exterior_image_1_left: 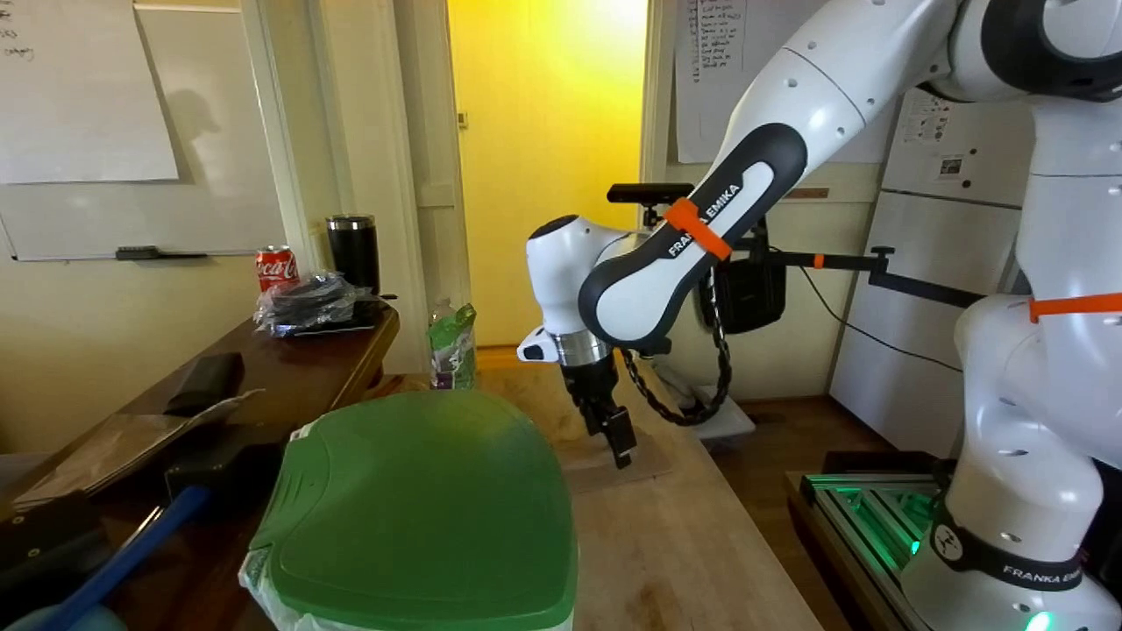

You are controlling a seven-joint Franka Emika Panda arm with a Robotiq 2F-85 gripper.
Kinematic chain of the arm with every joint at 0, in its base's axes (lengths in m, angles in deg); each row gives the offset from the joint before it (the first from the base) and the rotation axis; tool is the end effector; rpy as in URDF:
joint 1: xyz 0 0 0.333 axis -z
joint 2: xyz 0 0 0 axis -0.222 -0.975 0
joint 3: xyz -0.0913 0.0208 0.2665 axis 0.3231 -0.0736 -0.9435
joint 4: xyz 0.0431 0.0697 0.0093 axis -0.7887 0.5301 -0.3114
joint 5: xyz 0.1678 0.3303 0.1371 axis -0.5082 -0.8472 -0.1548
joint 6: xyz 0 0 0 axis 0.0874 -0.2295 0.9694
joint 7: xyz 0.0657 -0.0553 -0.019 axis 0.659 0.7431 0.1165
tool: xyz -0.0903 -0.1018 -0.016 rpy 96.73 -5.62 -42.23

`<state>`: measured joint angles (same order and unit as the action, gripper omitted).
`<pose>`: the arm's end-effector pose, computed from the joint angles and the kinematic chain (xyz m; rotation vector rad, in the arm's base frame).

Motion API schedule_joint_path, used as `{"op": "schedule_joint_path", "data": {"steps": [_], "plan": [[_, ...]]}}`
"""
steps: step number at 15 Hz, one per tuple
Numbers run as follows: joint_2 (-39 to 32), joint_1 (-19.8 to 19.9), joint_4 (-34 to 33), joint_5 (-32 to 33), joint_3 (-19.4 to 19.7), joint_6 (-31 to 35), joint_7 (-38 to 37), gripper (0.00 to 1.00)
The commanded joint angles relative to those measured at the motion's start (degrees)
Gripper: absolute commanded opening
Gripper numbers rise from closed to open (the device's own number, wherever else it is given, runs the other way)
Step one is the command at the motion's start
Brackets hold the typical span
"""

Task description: Use the brown napkin to wipe the counter.

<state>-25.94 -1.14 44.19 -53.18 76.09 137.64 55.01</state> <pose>0.4668 -0.1581 0.2199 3.0501 0.6475 -0.3512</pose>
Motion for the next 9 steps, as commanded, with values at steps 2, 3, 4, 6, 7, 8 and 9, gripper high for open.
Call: {"op": "schedule_joint_path", "data": {"steps": [2,3,4,6,7,8,9], "plan": [[7.1,-0.8,5.5,-0.7,0.7,5.7,-2.7,1.0],[8.4,-0.8,6.2,-0.8,0.9,6.5,-2.6,1.0],[9.6,-0.8,6.9,0.2,1.1,7.6,-3.6,1.0],[12.6,-0.8,8.5,1.2,1.7,9.5,-4.8,1.0],[14.0,-0.8,9.1,1.1,2.0,10.2,-5.2,1.0],[15.4,-0.8,9.7,0.3,2.4,11.1,-5.3,1.0],[16.9,-0.9,10.3,-0.3,2.8,11.7,-5.5,1.0]]}}
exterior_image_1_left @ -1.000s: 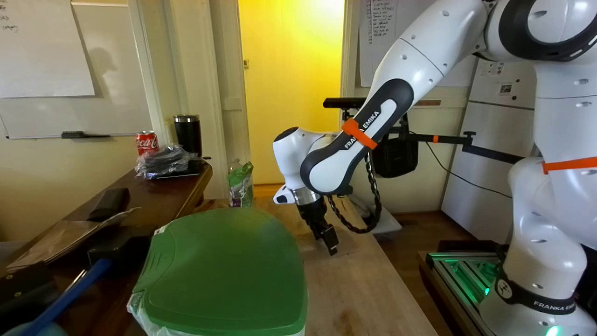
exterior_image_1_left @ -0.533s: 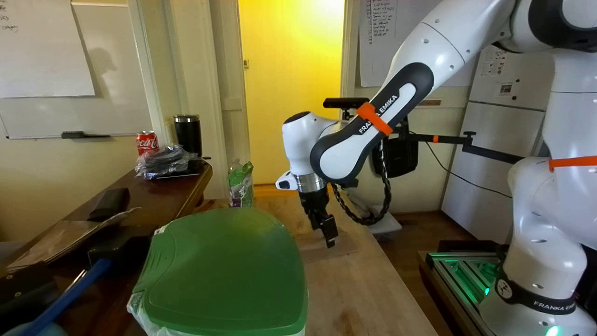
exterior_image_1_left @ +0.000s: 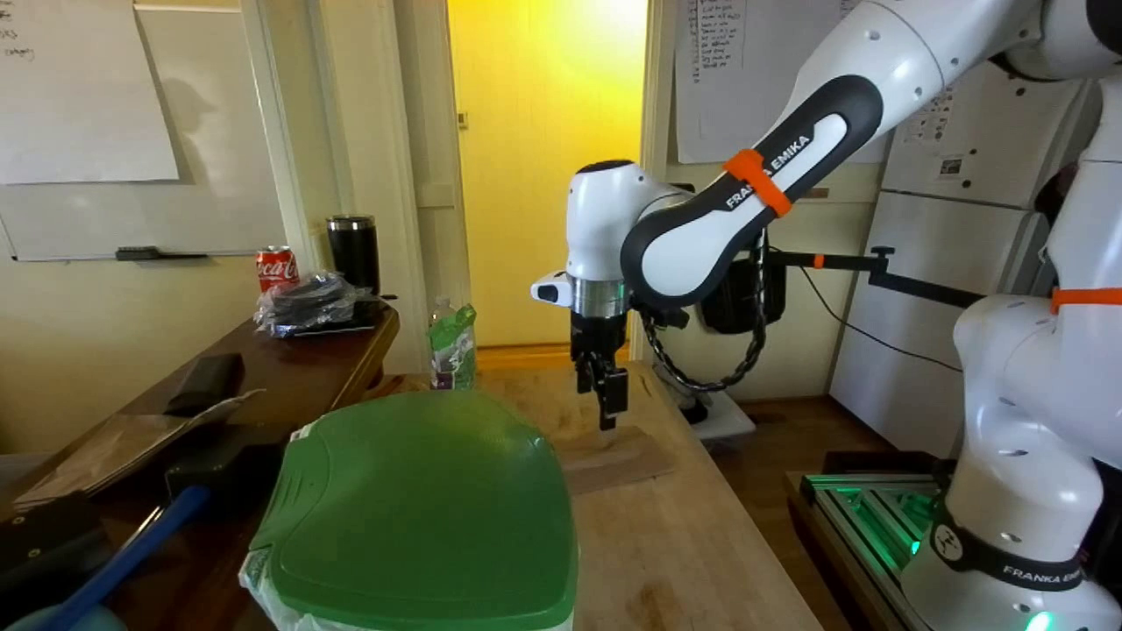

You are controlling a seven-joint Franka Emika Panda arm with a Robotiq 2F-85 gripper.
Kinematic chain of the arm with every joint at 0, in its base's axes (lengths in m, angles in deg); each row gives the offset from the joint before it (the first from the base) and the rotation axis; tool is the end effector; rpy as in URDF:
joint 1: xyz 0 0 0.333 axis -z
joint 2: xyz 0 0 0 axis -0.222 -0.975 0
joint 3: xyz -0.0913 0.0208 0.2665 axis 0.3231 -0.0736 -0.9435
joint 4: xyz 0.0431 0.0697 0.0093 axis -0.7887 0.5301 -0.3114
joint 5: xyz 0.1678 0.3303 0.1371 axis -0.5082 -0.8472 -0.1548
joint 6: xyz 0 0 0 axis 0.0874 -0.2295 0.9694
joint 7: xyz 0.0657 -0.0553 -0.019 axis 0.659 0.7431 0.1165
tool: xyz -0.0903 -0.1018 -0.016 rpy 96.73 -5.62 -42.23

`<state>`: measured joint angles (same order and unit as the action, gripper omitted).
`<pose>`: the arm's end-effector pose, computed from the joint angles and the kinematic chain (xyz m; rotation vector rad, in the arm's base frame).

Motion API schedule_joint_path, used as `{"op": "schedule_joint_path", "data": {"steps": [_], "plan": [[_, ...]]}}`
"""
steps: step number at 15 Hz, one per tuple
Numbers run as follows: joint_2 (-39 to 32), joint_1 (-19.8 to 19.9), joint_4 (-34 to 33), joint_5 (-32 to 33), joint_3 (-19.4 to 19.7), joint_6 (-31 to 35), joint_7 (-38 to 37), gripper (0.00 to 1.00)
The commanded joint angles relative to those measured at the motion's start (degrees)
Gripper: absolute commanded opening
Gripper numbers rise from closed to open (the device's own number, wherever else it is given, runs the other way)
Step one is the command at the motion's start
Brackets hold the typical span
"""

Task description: Use the brown napkin to wipe the counter.

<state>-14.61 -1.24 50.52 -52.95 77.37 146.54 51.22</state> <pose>0.4631 -0.1625 0.2835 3.0041 0.5125 0.0052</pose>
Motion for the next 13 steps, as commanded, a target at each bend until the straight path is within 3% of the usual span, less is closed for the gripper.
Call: {"op": "schedule_joint_path", "data": {"steps": [1,8,9,13], "plan": [[6.7,-0.8,4.5,-1.0,2.0,3.3,-1.6,1.0],[17.1,-0.9,8.5,-1.9,5.7,3.6,-2.8,1.0],[13.5,-1.4,5.4,-0.5,5.6,2.4,-2.1,1.0],[16.5,-1.4,7.0,-0.4,6.4,2.3,-2.6,1.0]]}}
